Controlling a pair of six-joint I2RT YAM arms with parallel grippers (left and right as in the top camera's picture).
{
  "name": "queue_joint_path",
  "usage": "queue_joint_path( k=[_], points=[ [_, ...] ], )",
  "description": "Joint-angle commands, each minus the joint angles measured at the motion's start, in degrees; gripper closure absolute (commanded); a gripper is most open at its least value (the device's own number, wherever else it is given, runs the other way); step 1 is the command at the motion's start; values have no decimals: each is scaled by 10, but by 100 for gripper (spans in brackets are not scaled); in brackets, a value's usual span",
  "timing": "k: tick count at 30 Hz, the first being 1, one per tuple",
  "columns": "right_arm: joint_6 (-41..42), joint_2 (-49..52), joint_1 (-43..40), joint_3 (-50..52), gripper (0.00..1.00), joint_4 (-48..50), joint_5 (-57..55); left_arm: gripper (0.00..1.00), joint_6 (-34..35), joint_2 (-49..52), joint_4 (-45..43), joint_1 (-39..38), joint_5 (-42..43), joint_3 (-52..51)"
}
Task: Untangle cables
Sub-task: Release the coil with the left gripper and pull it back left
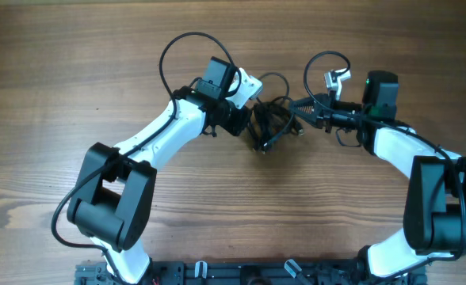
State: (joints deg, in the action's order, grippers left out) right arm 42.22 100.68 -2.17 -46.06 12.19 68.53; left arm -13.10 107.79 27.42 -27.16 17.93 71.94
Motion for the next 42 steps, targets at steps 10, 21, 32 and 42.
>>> queue_joint_path(
  k=[10, 21, 32, 42],
  points=[
    [-92, 0, -5, -4, 96, -33, 4, 91, 38, -20, 0, 11, 7, -7],
    [-93, -43, -4, -4, 96, -28, 5, 91, 171, -37, -7, 130, 163, -7],
    [-92, -91, -3, -4, 96, -36, 11, 82, 261, -37, -11, 139, 207, -7],
    [-93, -91, -3, -4, 95, -105, -39, 77, 269, -36, -16, 138, 156, -7]
  ],
)
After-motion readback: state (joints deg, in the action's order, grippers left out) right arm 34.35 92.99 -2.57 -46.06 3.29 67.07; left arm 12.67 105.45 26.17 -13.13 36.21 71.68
